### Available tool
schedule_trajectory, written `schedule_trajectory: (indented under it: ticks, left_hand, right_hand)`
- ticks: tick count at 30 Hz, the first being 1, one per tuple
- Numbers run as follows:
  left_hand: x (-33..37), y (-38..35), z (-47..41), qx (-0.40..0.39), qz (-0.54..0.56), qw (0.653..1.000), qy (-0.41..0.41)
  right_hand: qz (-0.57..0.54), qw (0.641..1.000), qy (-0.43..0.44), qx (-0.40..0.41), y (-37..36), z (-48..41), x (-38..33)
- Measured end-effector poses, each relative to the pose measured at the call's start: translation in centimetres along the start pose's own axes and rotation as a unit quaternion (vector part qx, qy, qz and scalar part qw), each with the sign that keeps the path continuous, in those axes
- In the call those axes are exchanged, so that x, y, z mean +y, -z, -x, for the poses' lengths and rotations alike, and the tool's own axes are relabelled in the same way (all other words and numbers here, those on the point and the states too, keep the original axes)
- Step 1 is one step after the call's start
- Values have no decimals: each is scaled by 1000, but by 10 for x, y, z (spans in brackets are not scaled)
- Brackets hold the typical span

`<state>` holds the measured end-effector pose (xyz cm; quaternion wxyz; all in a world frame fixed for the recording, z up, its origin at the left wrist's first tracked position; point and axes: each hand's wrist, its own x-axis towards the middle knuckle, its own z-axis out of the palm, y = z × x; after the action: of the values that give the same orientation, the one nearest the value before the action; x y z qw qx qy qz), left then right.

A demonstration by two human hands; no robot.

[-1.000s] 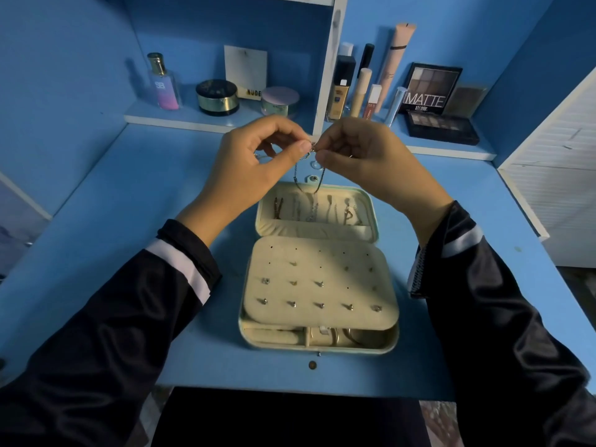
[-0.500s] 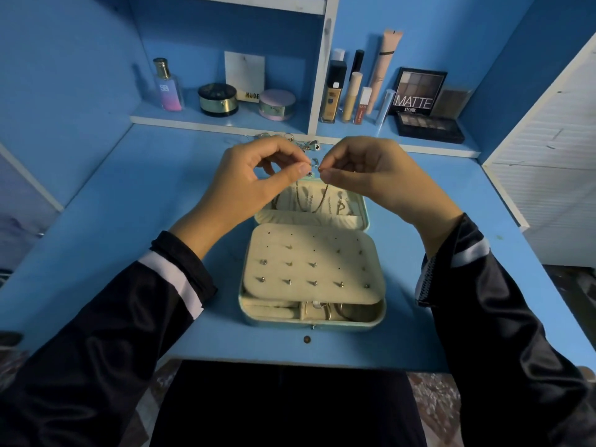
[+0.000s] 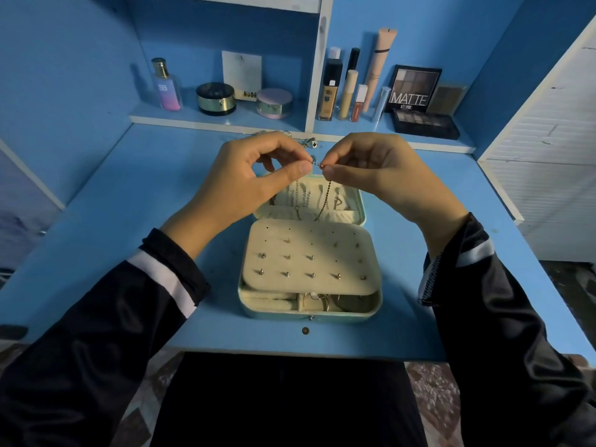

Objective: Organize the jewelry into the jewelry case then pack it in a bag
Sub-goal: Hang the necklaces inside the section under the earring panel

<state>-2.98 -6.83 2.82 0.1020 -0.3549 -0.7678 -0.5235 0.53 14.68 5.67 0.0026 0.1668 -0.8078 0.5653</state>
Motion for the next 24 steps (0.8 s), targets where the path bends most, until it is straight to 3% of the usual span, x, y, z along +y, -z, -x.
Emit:
schedule_trajectory:
  ticks: [12,24]
  left_hand:
    - [-32,-6,1,-42,-71,994,66]
    - [-57,-11,-19,-80,-197,973,88]
  right_hand:
    - [52,997,-59,-8,-4,-8,26]
    - [245,967,-63,36,-9,-32,47]
